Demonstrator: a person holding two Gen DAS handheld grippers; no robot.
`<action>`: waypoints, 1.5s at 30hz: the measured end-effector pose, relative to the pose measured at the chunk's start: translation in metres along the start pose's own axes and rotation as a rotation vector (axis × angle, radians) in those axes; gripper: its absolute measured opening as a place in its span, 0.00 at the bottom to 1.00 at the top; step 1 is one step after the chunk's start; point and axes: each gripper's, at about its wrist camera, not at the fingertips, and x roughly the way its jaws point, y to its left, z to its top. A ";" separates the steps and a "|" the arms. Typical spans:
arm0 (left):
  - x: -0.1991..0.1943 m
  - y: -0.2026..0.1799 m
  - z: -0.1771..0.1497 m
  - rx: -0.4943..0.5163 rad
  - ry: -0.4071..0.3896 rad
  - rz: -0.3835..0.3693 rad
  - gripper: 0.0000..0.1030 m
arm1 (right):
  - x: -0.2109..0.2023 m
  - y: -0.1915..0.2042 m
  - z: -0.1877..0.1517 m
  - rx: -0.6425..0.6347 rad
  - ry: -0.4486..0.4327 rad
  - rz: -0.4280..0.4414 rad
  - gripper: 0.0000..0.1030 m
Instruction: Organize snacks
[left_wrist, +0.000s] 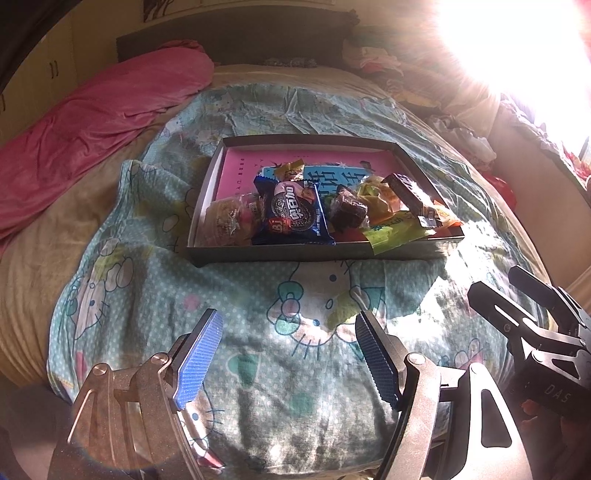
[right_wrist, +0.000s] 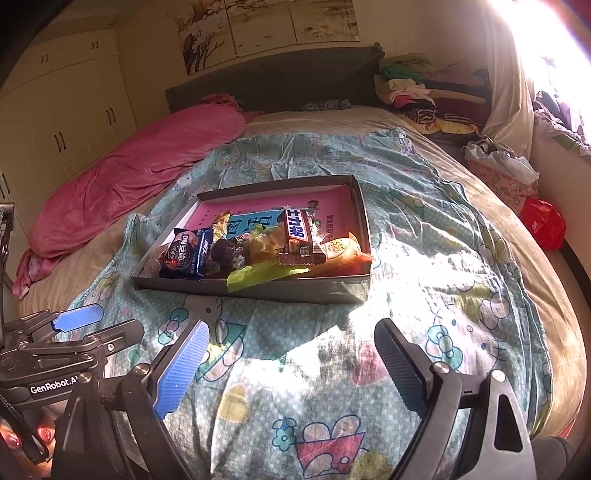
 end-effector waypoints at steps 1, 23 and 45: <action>0.000 0.000 0.000 -0.001 0.001 0.002 0.74 | 0.000 0.000 0.000 0.002 -0.002 0.000 0.89; 0.003 0.001 0.001 -0.008 0.009 0.018 0.74 | 0.000 -0.001 0.000 0.005 0.000 -0.008 0.89; 0.066 0.118 0.060 -0.135 -0.029 0.270 0.79 | 0.047 -0.119 0.031 0.260 0.021 -0.214 1.00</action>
